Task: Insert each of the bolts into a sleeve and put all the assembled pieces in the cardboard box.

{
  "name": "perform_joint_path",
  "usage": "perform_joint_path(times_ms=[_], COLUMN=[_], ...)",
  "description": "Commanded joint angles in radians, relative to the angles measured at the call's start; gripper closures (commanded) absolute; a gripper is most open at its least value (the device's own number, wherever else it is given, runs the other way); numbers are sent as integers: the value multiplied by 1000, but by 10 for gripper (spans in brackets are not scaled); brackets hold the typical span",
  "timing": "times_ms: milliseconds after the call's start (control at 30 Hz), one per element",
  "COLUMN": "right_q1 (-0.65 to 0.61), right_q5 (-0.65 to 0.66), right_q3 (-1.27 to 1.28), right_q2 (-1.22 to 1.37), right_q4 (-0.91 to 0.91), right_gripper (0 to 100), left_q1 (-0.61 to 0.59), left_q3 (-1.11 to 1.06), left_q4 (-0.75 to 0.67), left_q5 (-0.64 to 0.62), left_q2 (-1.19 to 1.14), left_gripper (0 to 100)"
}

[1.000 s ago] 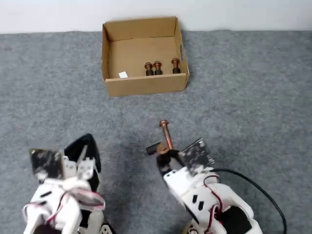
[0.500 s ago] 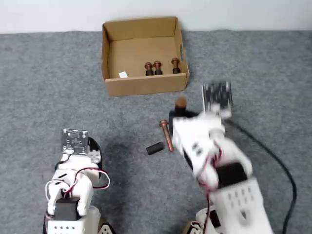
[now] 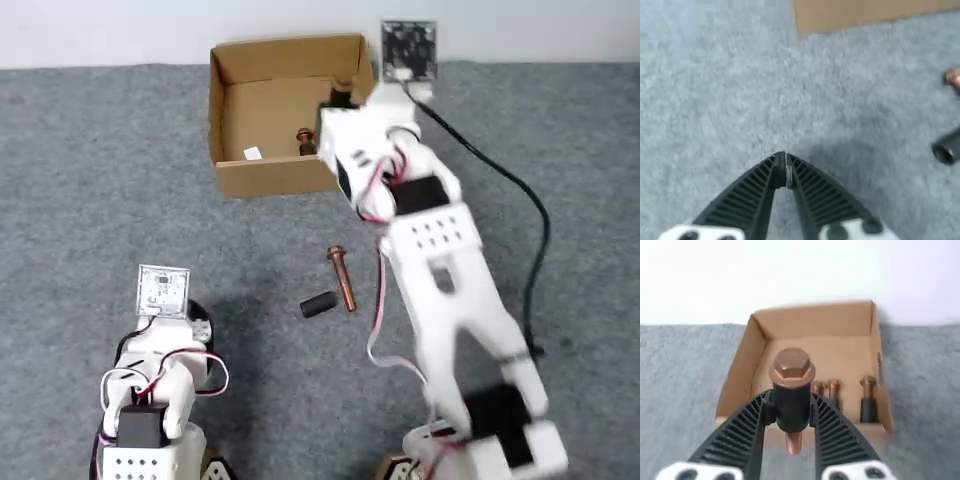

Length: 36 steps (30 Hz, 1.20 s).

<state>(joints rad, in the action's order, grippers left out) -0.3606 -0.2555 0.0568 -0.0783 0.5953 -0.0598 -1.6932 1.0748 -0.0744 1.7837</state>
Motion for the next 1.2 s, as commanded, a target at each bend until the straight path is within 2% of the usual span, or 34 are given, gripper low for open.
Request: perform_joint_path(times_ms=[0, 133, 433, 567, 733, 933, 1033, 1167], right_q1=[13, 13, 101, 120, 116, 94, 82, 65], right_q5=[29, 107, 120, 187, 193, 198, 193, 198], right_q3=[-212, -376, -689, -781, -838, -841, -870, -913], right_q2=[148, 352, 766, 871, 918, 917, 894, 839], right_q4=[-58, -61, -48, 44, 136, 228, 291, 358], right_gripper=[990, 990, 990, 990, 980, 824, 845, 927], left_q1=[6, 3, 2, 2, 2, 2, 2, 0], left_q3=[8, 8, 8, 8, 8, 8, 8, 8], left_q4=[12, 12, 12, 12, 12, 12, 12, 12], left_q5=[6, 6, 6, 6, 6, 6, 6, 6], left_q2=[3, 3, 3, 3, 3, 3, 3, 3], left_gripper=[995, 995, 995, 995, 995, 995, 995, 995])
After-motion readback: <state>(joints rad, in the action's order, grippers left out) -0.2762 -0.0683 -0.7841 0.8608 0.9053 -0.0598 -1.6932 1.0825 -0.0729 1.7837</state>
